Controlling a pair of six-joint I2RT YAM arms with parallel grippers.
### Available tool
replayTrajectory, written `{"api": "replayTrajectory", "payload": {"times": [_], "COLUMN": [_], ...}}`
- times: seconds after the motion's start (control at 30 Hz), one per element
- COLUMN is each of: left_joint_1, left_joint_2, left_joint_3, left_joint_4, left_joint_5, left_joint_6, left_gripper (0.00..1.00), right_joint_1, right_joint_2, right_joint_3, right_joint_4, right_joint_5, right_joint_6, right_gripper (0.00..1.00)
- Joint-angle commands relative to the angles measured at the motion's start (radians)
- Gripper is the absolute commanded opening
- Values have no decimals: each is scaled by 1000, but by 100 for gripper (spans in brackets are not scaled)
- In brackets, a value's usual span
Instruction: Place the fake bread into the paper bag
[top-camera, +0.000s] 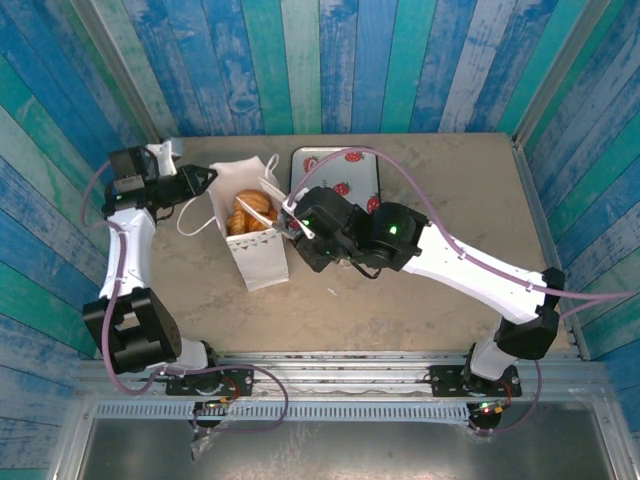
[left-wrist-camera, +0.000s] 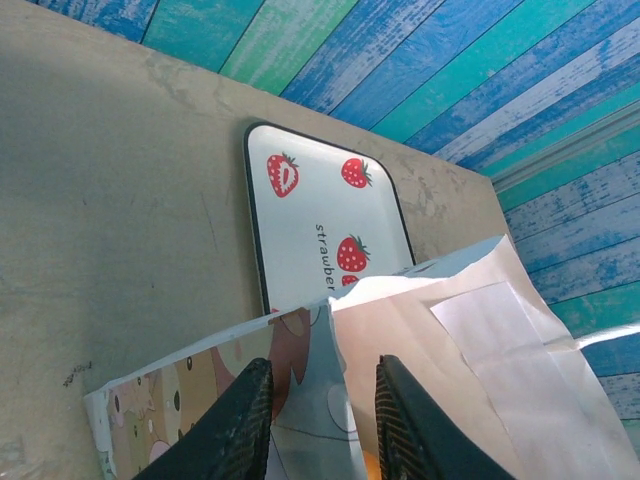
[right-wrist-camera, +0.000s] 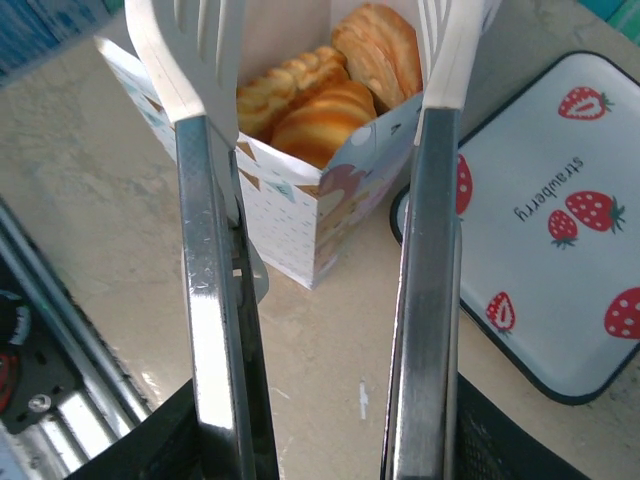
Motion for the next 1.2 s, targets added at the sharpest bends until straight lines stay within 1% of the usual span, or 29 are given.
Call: {"api": "replayTrajectory", "payload": {"times": [0.0,0.13,0.23,0.43,0.57,0.63,0.73,0.9,1.03,1.17], "left_joint_1": [-2,-22,-49,-101,-128,-135,-137,-137,-137,-136], "left_joint_2": [13,27,46,77,94,98,96,70,21,-50], "left_joint_3": [8,24,38,60,77,85,88,99,97,83], "left_joint_4": [13,19,25,41,52,58,82,78,78,82], "left_joint_5": [37,34,30,9,1,0,-3,-55,-145,-267], "left_joint_6": [-6,-11,-13,-30,-41,-49,-66,-54,-45,-34], "left_gripper": [31,29,29,28,28,29,37,50,62,75], "right_joint_1": [-11,-33,-89,-272,-405,-445,-476,-483,-484,-482], "right_joint_2": [-94,-189,-266,-399,-451,-458,-445,-378,-284,-209], "right_joint_3": [47,21,-48,-258,-419,-490,-581,-693,-744,-782], "right_joint_4": [89,148,183,188,186,202,233,314,377,422], "right_joint_5": [-64,-87,-85,-80,-139,-163,-180,-153,-159,-164], "right_joint_6": [29,47,70,128,158,162,162,159,144,162], "right_gripper": [47,47,47,47,46,46,44,44,44,44]}}
